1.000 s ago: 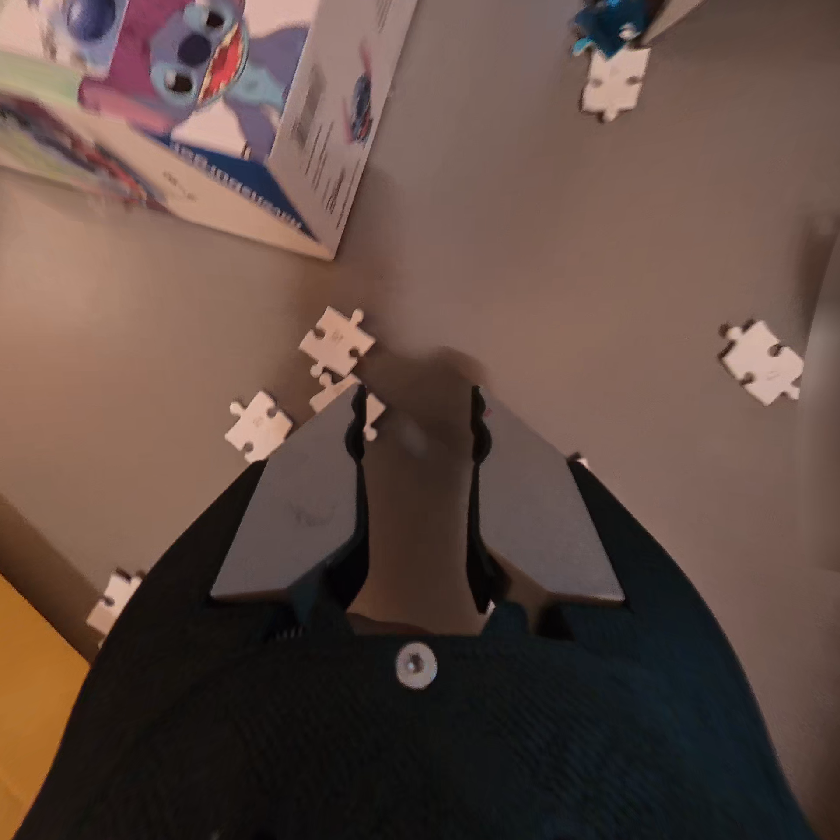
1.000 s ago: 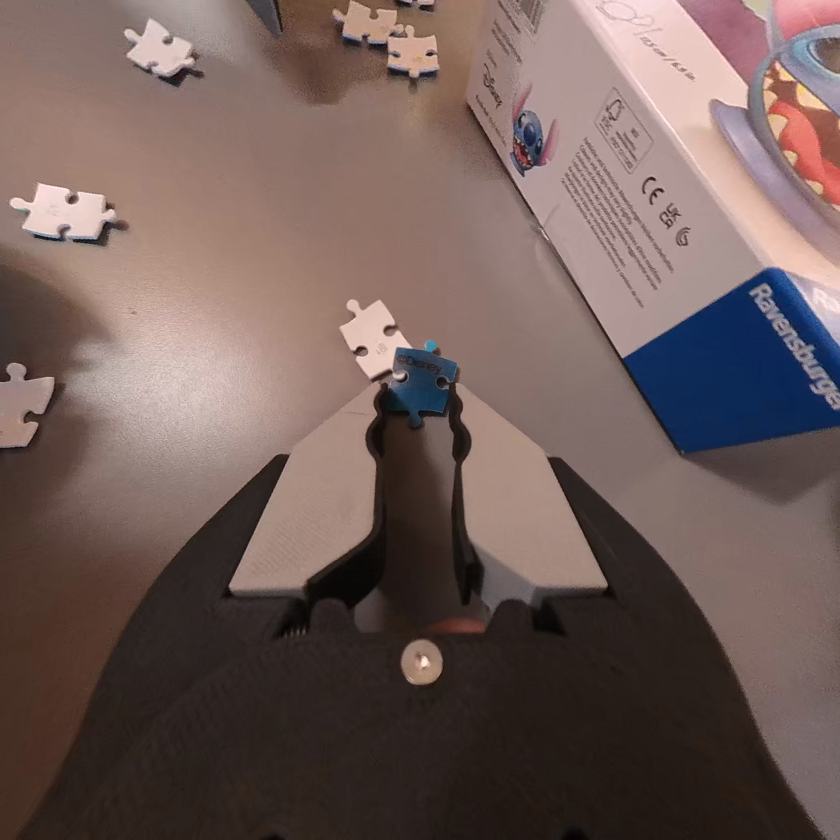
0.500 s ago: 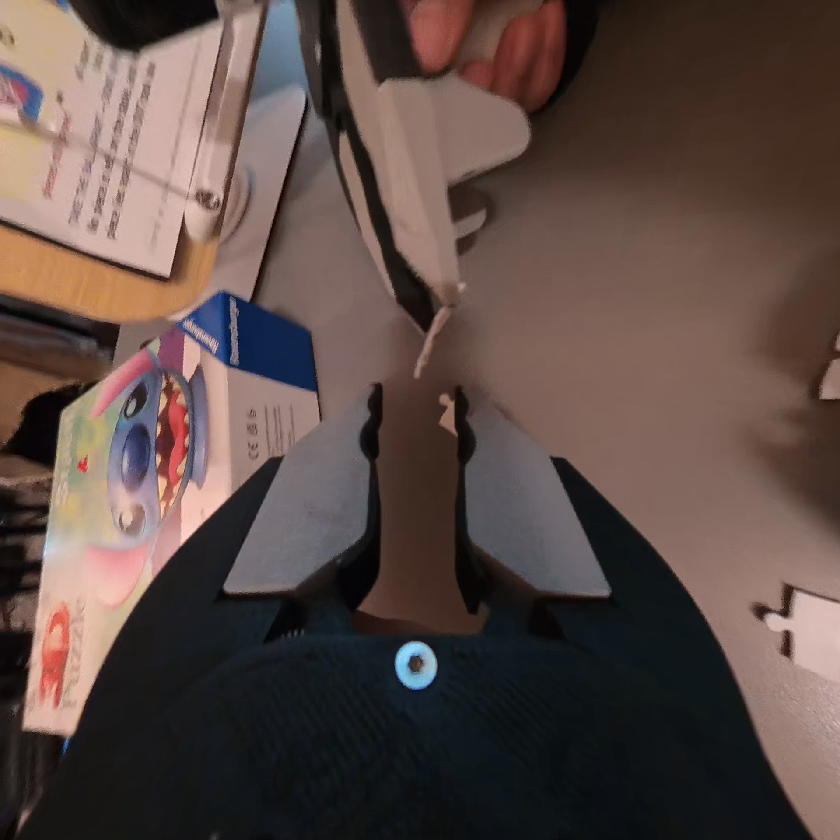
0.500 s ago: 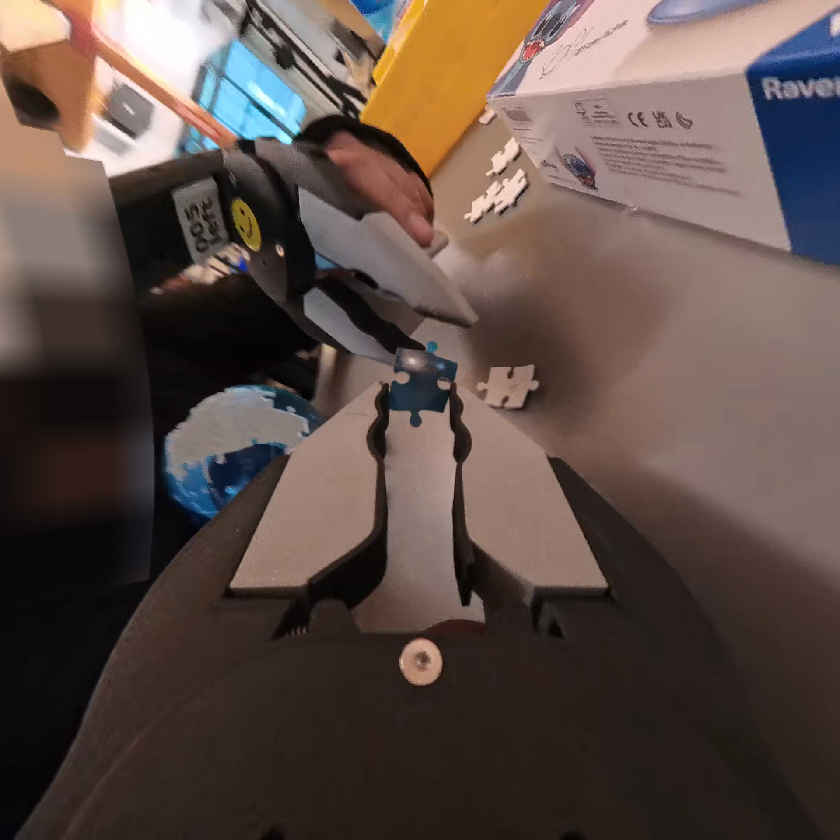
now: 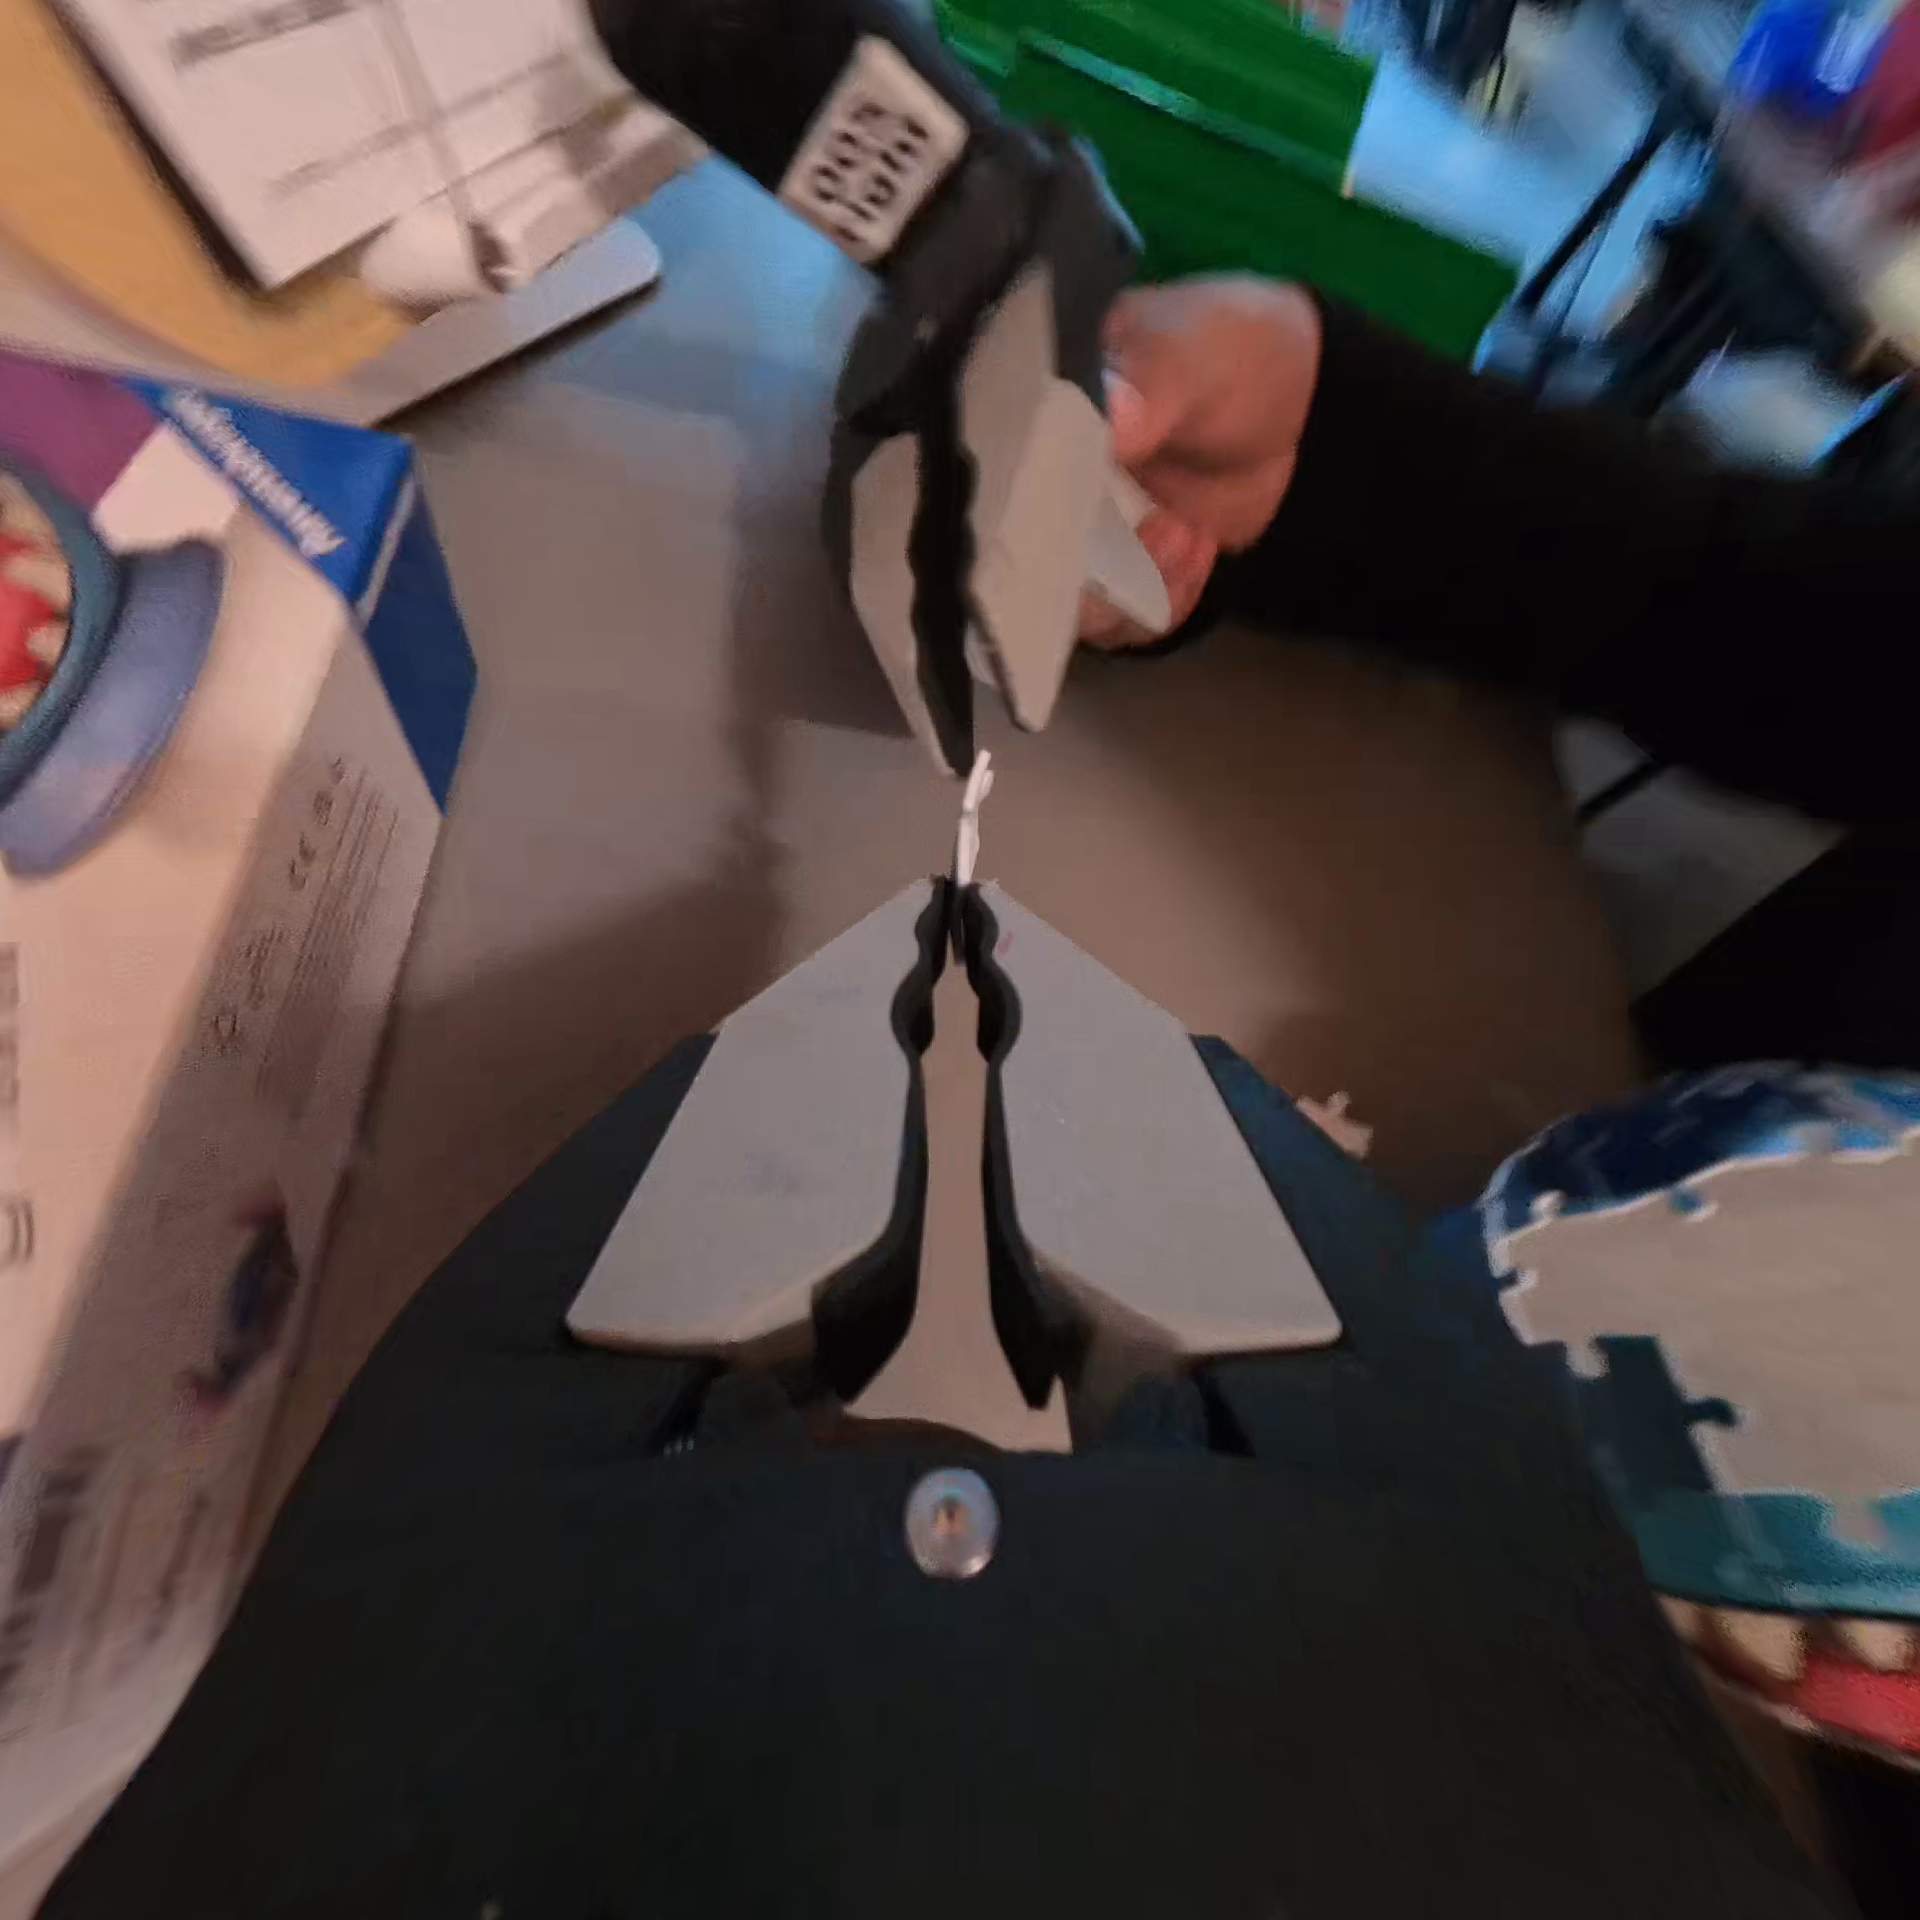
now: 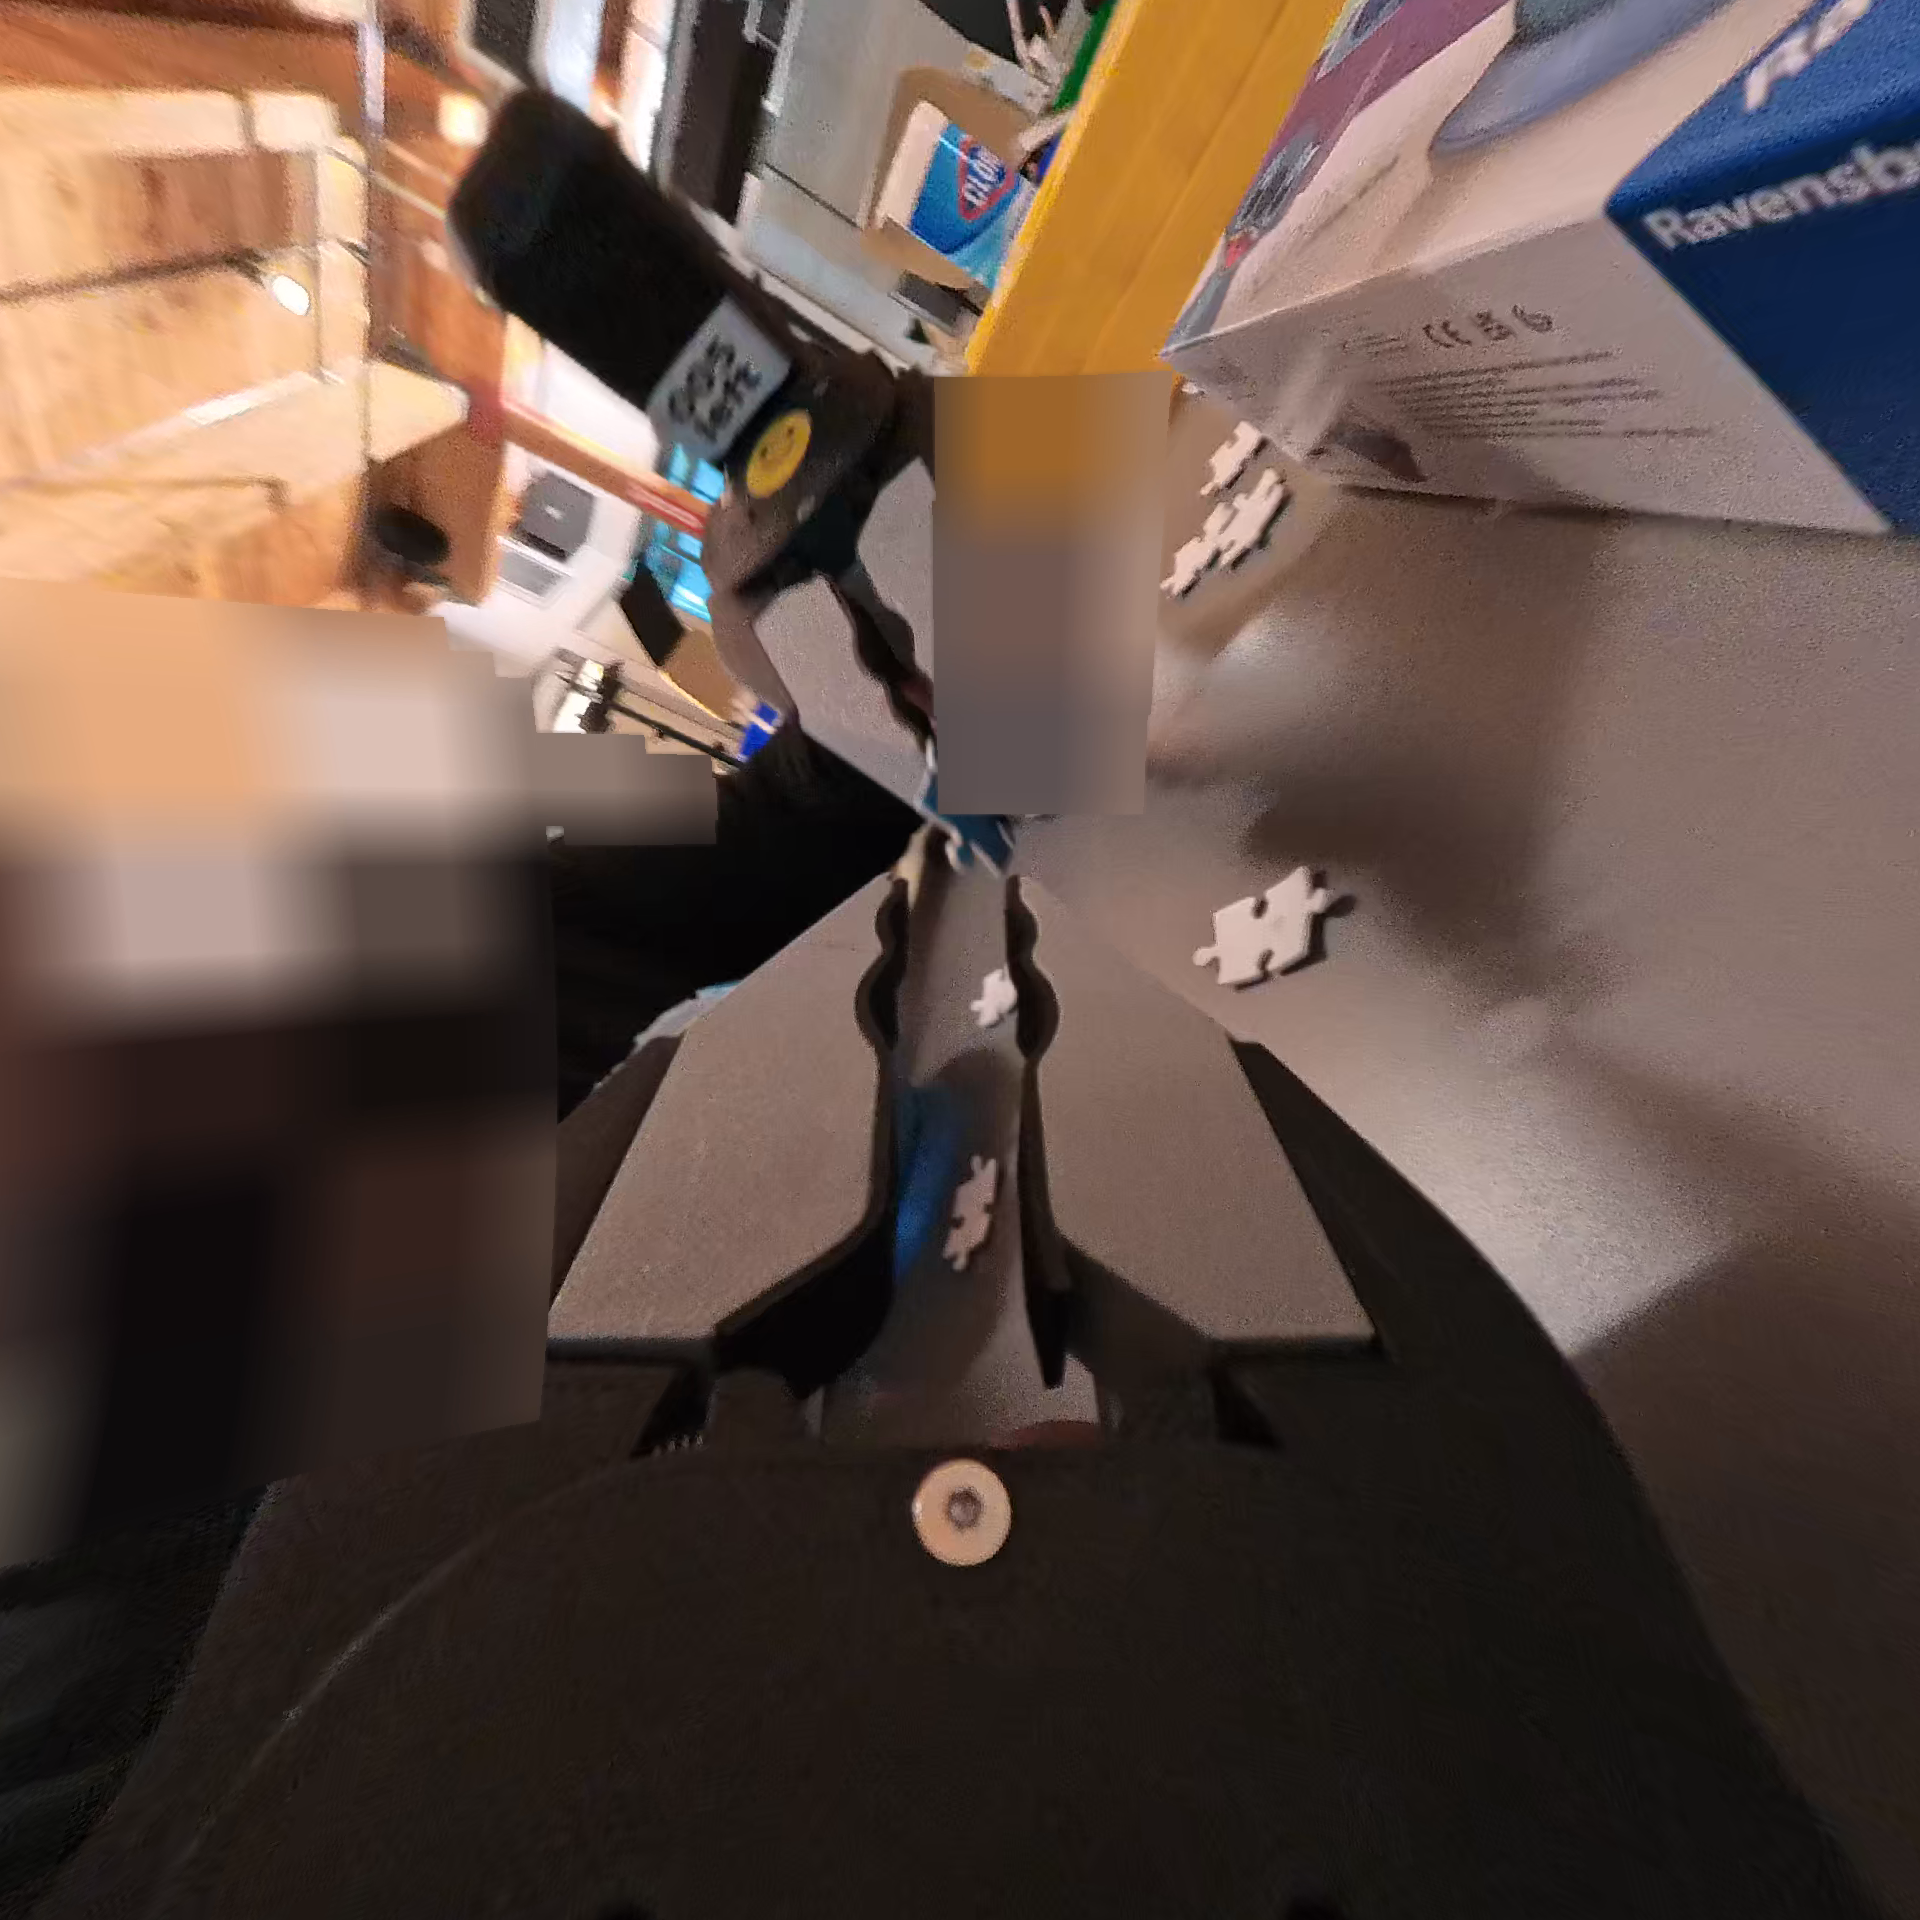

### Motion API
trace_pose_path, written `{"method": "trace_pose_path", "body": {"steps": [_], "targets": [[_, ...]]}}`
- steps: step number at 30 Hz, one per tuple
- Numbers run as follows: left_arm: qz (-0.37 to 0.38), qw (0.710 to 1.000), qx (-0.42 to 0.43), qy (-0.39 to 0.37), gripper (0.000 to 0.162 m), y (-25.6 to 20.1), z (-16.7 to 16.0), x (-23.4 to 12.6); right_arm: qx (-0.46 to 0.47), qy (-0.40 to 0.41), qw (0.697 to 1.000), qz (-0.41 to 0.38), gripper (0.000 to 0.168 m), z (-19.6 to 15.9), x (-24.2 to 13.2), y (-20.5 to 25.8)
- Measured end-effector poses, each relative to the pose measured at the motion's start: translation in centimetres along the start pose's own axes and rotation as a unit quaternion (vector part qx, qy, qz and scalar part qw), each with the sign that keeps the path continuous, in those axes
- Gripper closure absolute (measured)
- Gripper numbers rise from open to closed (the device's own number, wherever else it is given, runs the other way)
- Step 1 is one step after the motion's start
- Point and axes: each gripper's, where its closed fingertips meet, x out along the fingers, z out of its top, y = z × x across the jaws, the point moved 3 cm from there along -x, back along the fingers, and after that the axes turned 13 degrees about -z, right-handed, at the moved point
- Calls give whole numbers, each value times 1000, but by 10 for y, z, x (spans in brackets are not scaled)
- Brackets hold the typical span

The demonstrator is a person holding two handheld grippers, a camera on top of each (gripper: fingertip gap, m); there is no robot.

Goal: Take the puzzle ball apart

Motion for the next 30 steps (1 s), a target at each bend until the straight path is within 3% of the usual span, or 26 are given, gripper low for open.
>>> {"method": "trace_pose_path", "body": {"steps": [1, 6, 10, 13, 16, 22, 27, 30], "targets": [[-16, 999, -36, -30, 162, 2, 3, -5, -16, 2, 1000, -16, 153, -1, 0, 0], [-58, 988, -108, -99, 162, 4, 7, -18, -91, -23, 994, -56, 150, 4, 13, 12], [-62, 985, -118, -108, 162, -1, 5, -18, -143, -33, 985, -93, 168, 8, 18, 21], [-64, 984, -121, -118, 162, -5, 6, -21, -170, -39, 978, -119, 168, 11, 20, 25], [-49, 987, -113, -107, 162, -6, 2, -22, -192, -34, 971, -138, 168, 9, 24, 25], [-31, 989, -120, -85, 162, -8, -10, -27, -263, -39, 945, -190, 149, 6, 31, 25], [-34, 992, -107, -63, 162, -25, -15, -29, -321, -13, 922, -217, 168, -7, 42, 35], [-21, 995, -90, -46, 162, -32, -17, -31, -343, -1, 913, -223, 168, -13, 46, 43]]}}
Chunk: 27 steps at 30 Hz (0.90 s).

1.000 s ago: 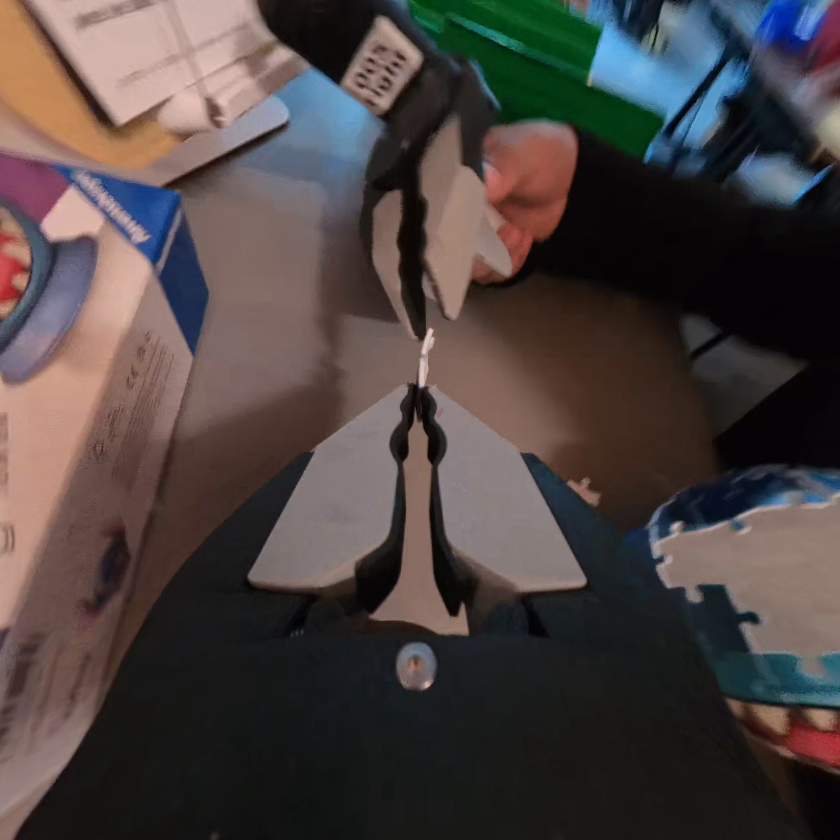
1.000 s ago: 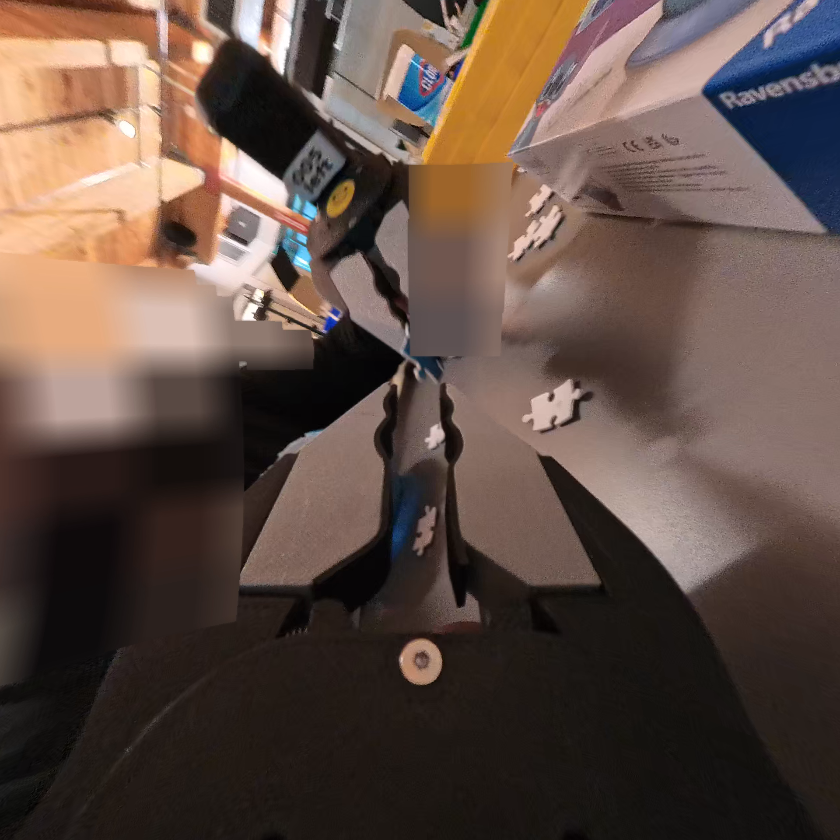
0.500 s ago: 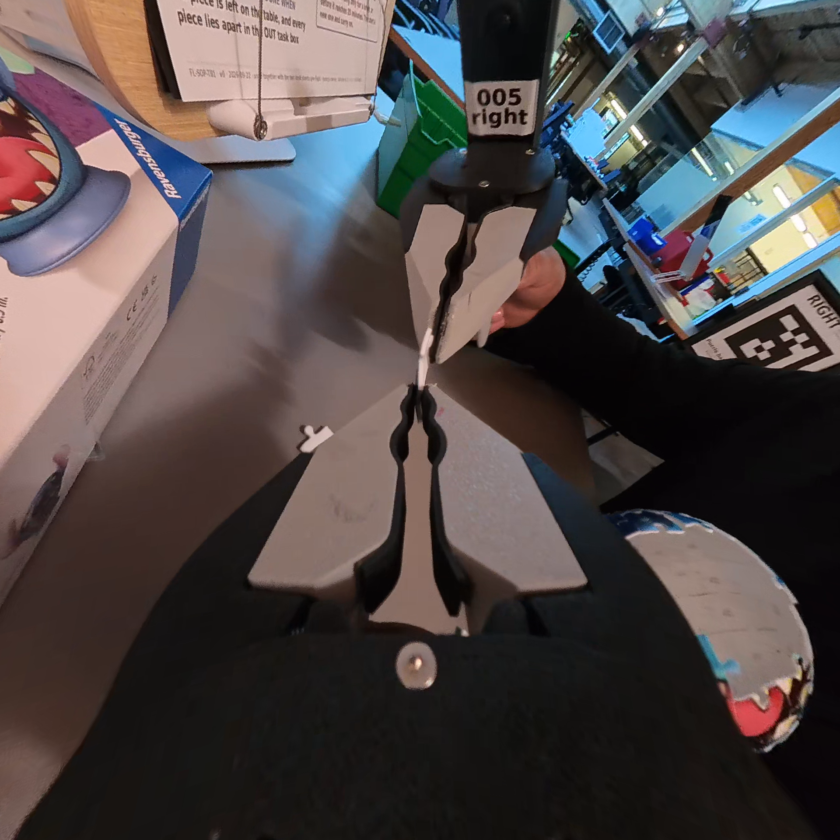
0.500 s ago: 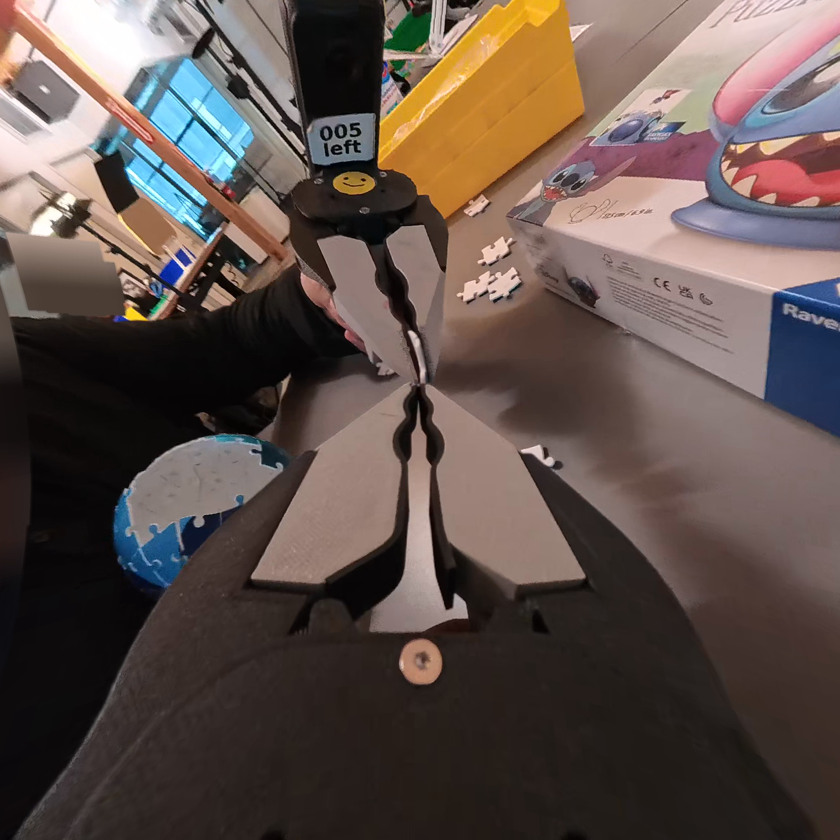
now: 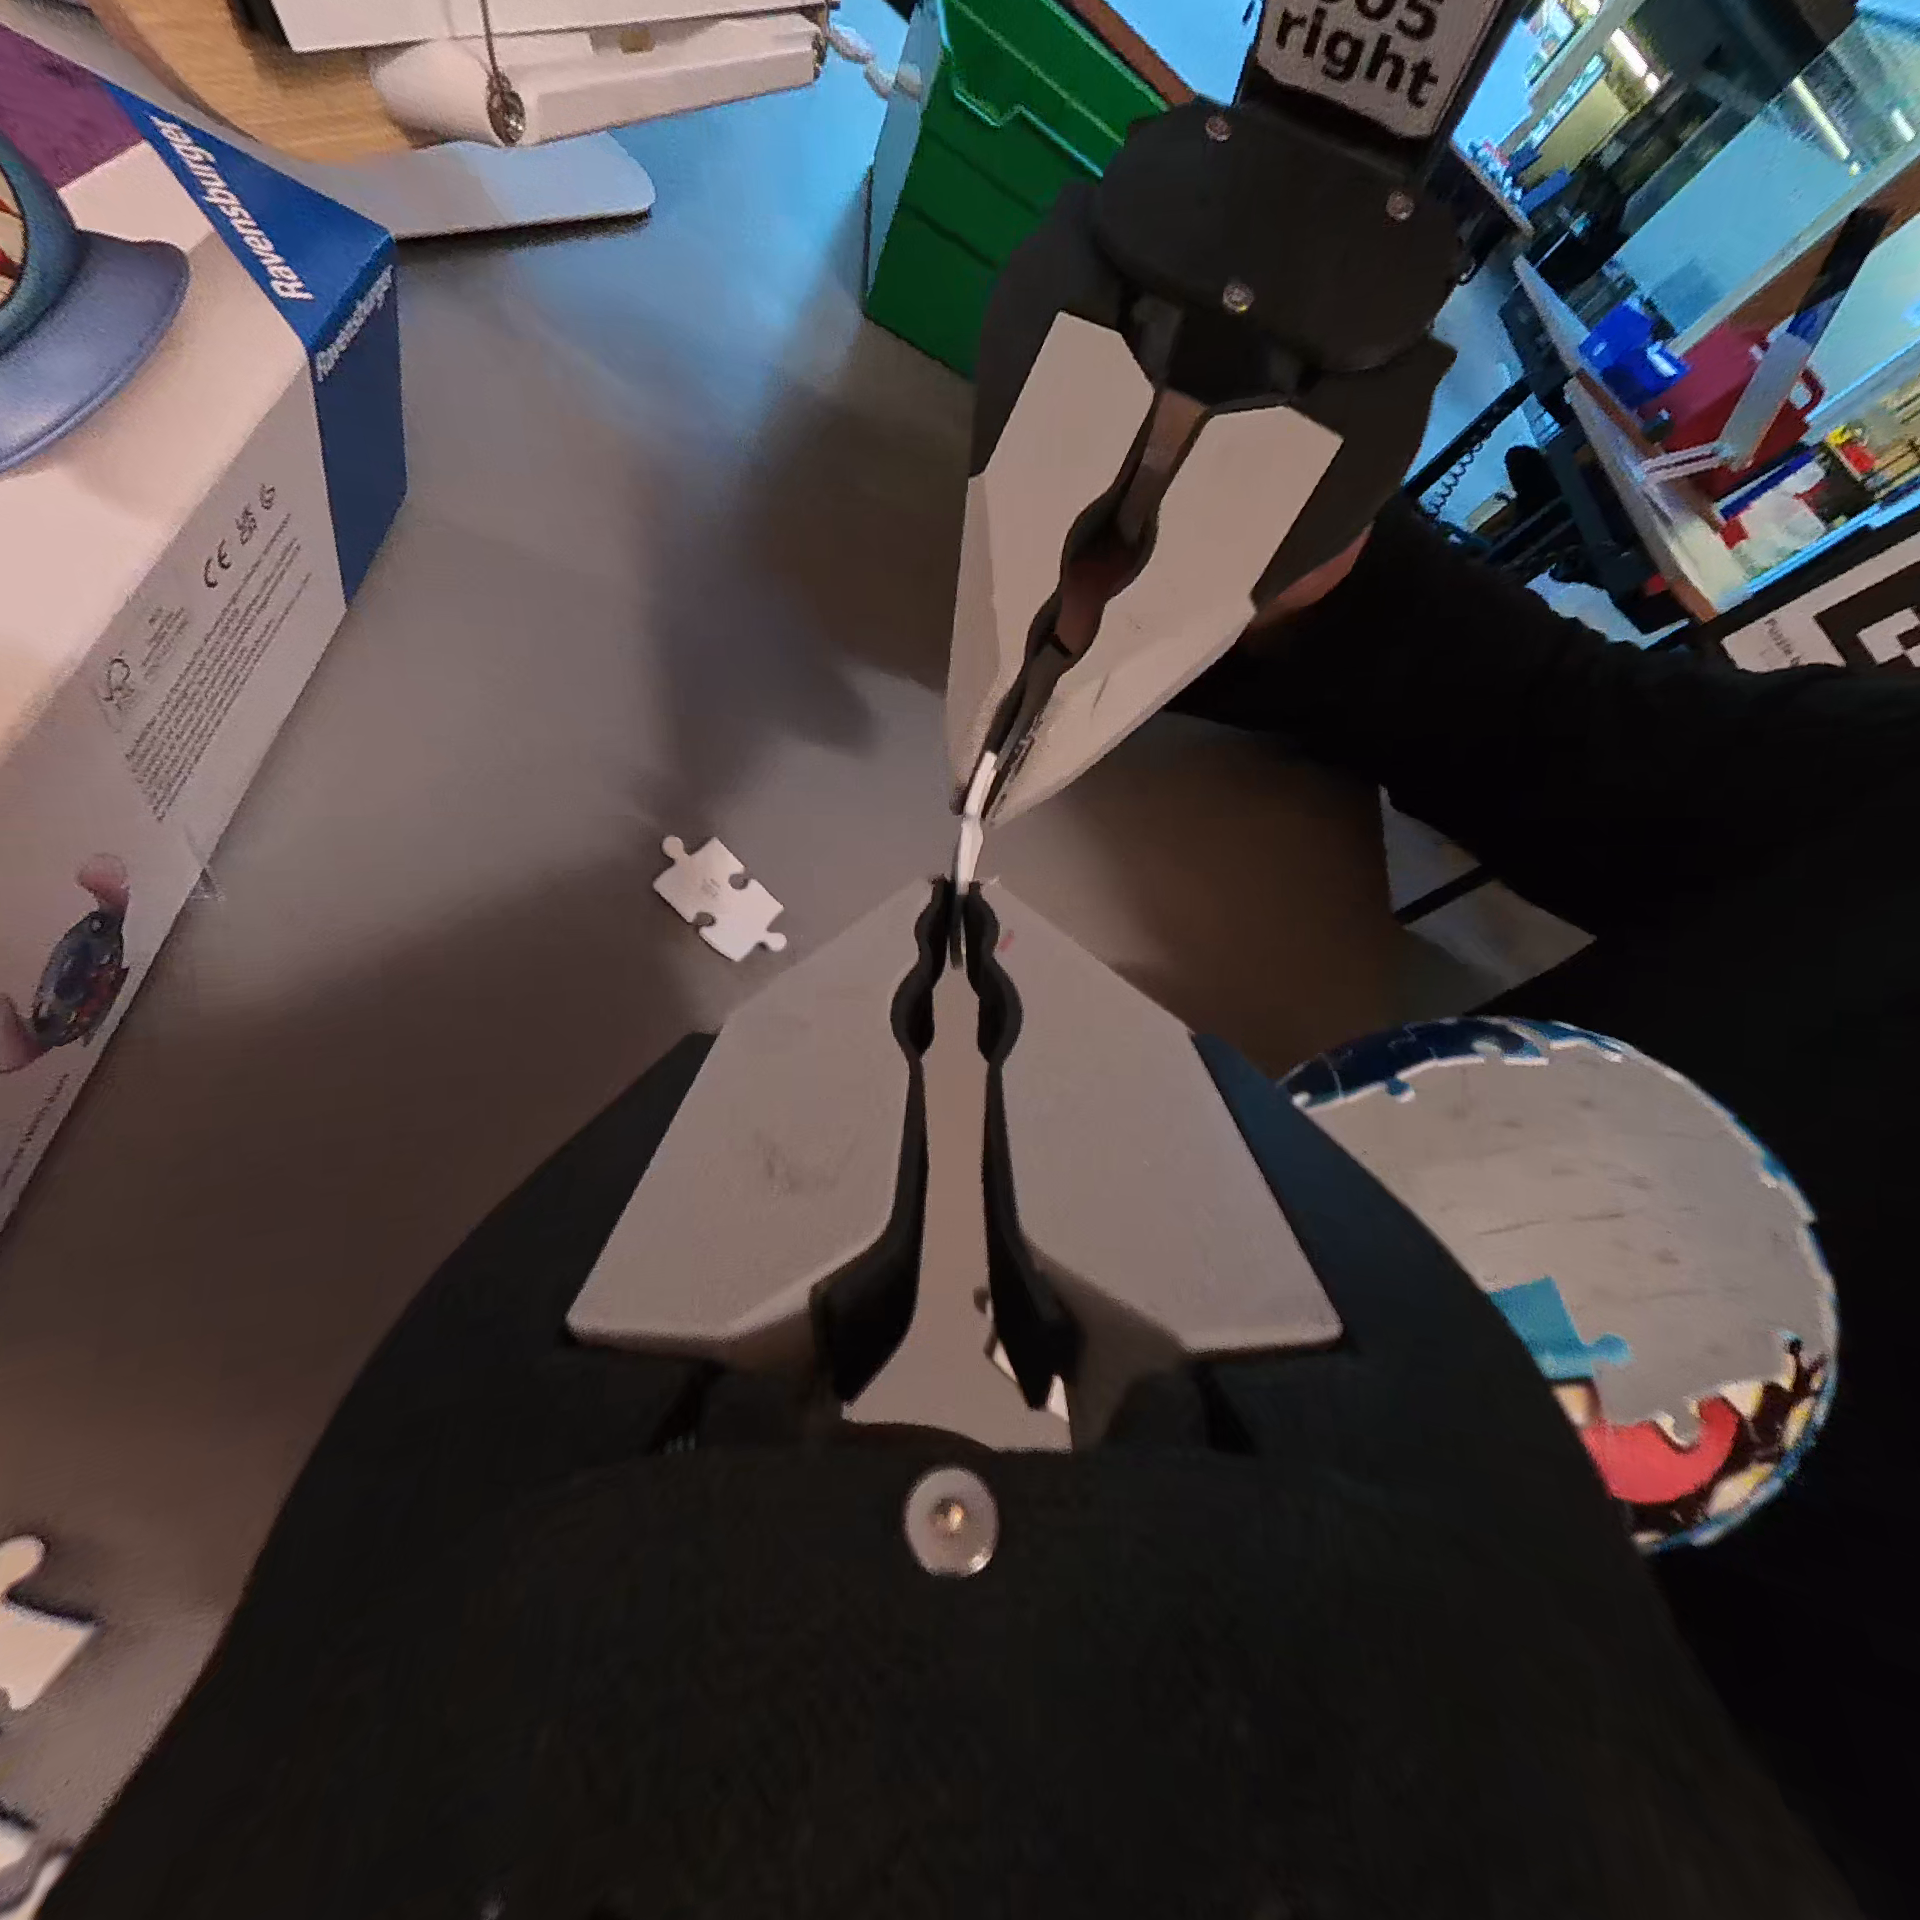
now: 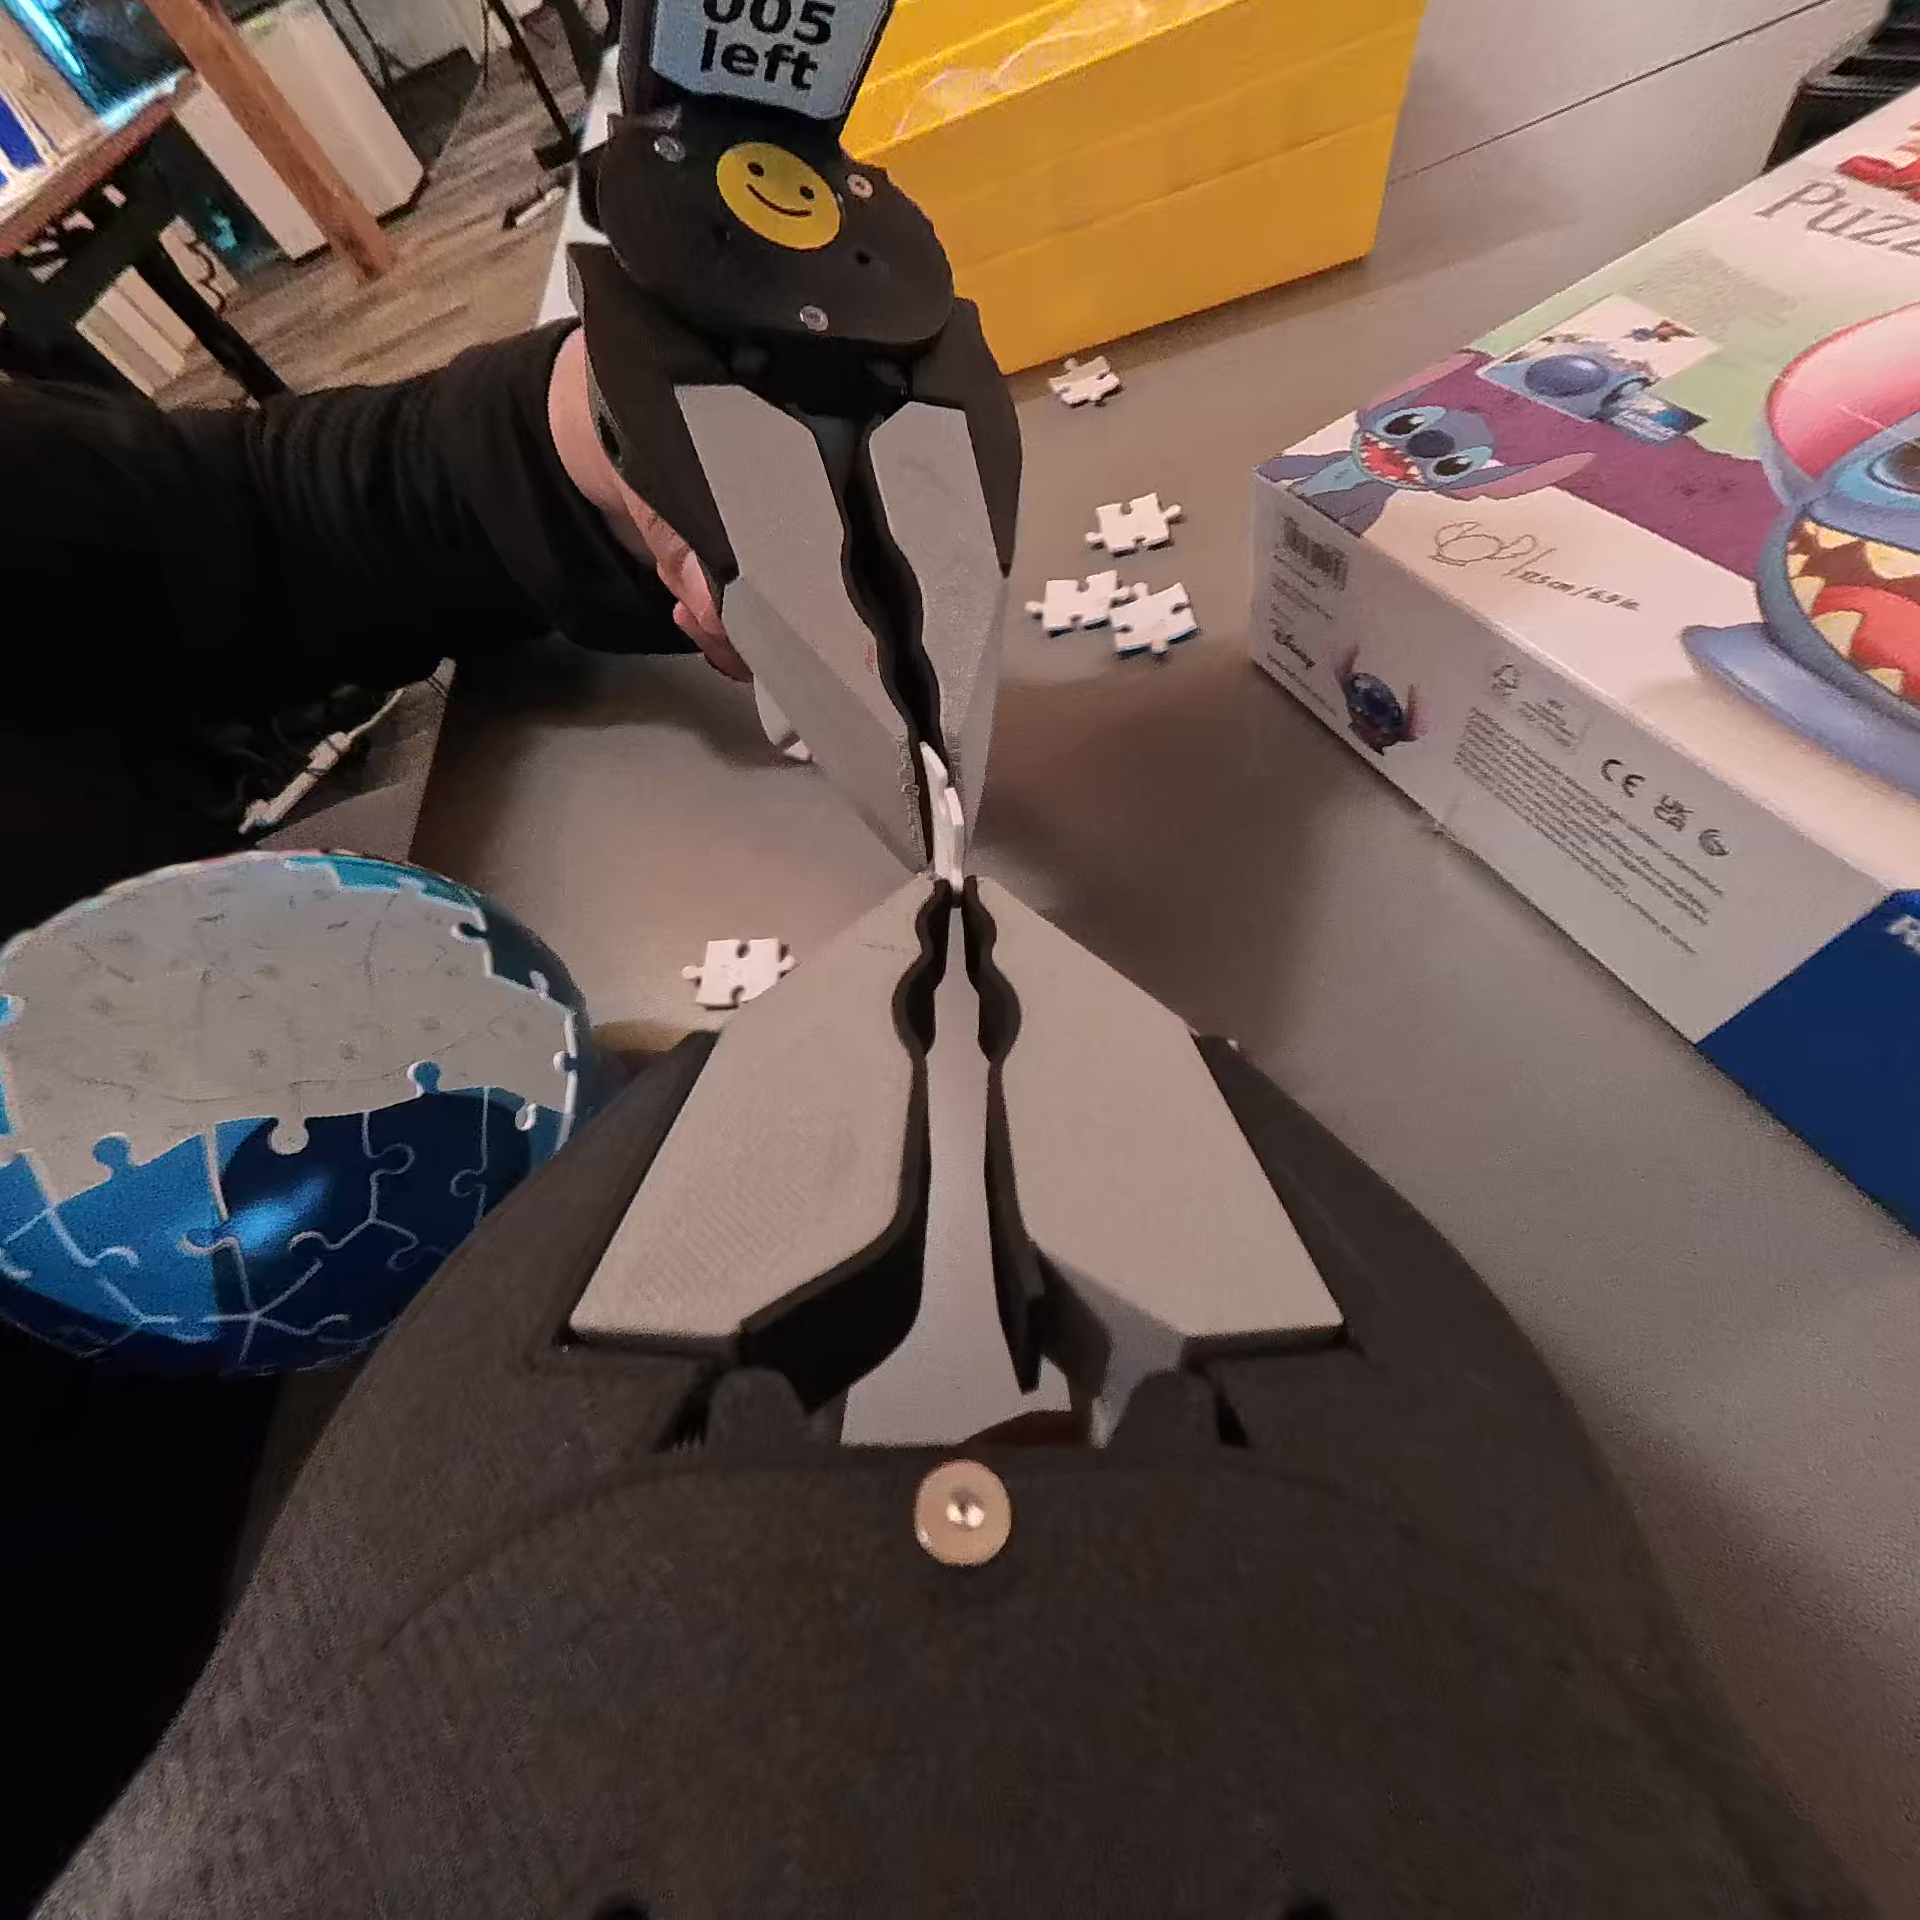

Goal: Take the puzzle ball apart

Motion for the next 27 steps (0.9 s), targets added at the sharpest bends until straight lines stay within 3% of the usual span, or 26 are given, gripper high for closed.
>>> {"method": "trace_pose_path", "body": {"steps": [9, 13, 20, 27], "targets": [[-16, 999, 14, 48, 156, -26, -24, -9, -4, 17, 999, 31, 168, -17, -9, 32], [25, 996, 26, 79, 150, -25, -35, -22, -17, 28, 999, 30, 168, -23, -11, 44], [-5, 995, 33, 90, 144, -45, -39, -14, -9, 17, 999, 35, 168, -28, -10, 55], [-25, 994, 46, 95, 154, -52, -35, 1, 27, 3, 998, 48, 168, -33, -9, 60]]}}
